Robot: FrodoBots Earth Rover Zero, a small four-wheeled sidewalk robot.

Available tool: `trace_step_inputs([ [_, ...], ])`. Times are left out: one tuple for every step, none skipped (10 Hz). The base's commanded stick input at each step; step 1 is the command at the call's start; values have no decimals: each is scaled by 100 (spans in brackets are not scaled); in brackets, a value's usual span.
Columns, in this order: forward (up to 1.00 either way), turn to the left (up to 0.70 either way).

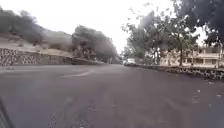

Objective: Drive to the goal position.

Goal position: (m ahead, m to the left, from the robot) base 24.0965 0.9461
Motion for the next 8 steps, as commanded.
trace_step_inputs([
  [98, 0],
  [98, 0],
  [98, 0],
  [98, 0],
  [98, 0],
  [98, 0],
  [98, 0],
  [98, 0],
])
